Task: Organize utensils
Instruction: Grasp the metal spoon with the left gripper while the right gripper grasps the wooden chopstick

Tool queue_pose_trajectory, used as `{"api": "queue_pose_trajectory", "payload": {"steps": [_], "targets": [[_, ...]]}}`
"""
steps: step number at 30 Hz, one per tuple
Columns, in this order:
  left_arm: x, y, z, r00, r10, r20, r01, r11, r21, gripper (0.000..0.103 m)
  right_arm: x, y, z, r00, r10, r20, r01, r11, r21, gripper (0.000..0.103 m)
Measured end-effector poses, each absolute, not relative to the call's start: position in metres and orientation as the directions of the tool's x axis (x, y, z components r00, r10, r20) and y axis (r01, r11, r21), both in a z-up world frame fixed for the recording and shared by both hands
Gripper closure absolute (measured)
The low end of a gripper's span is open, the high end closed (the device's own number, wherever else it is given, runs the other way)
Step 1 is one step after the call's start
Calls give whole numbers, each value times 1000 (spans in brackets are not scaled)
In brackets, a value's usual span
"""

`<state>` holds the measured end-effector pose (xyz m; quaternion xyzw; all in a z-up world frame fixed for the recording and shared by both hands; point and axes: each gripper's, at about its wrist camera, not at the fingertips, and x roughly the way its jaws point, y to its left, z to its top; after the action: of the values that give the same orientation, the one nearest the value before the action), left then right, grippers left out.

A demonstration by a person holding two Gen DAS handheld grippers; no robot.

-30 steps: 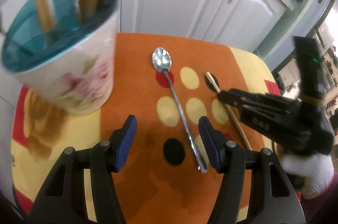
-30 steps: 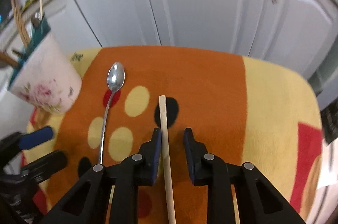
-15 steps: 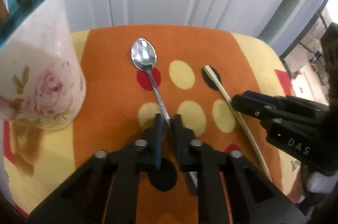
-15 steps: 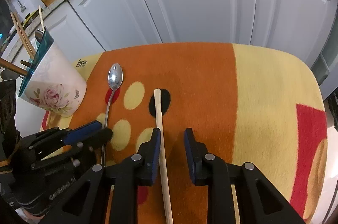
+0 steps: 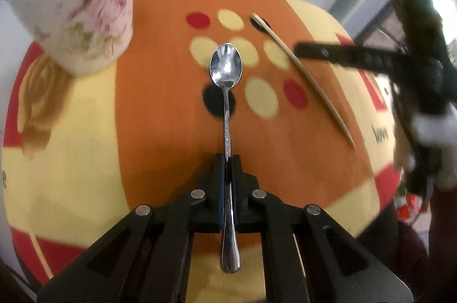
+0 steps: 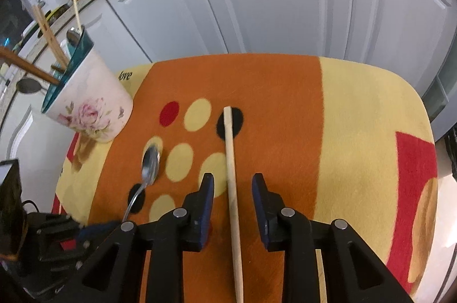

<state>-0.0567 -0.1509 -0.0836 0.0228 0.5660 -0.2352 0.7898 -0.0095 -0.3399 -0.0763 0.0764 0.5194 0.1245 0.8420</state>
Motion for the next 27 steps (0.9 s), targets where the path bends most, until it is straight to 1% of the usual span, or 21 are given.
{"api": "queue_pose_trajectory", "payload": {"steps": [3, 5, 6, 7, 8, 9, 17, 24, 26, 27], "targets": [[-61, -150, -79, 241, -345, -907, 419, 880, -224, 100, -8, -337, -78, 427, 282, -859, -137, 959, 247, 76], [-56, -148, -73, 265, -352, -898, 422, 880, -220, 97, -4, -337, -77, 430, 284, -857, -142, 959, 246, 75], [-52, -146, -70, 282, -353, -892, 417, 883, -218, 89, -1, -336, -76, 430, 285, -857, -146, 958, 246, 75], [-44, -144, -67, 298, -357, -885, 408, 886, -220, 78, 1, -336, -76, 431, 286, -856, -151, 958, 244, 75], [-37, -144, -66, 301, -365, -881, 406, 885, -228, 72, 3, -336, -76, 432, 287, -855, -154, 958, 243, 75], [-30, -145, -65, 309, -372, -876, 403, 885, -233, 70, 5, -336, -75, 433, 290, -854, -158, 957, 244, 75], [11, -164, -75, 324, -395, -860, 462, 859, -220, 70, 21, -335, -78, 423, 343, -839, -202, 938, 282, 75], [13, -168, -83, 296, -418, -859, 516, 827, -224, 70, 33, -330, -82, 401, 344, -849, -235, 935, 267, 75], [15, -174, -84, 288, -426, -857, 526, 819, -230, 73, 35, -328, -84, 394, 346, -852, -243, 933, 266, 75], [16, -175, -84, 284, -432, -856, 528, 816, -236, 79, 37, -326, -85, 390, 346, -853, -246, 932, 265, 75]]}}
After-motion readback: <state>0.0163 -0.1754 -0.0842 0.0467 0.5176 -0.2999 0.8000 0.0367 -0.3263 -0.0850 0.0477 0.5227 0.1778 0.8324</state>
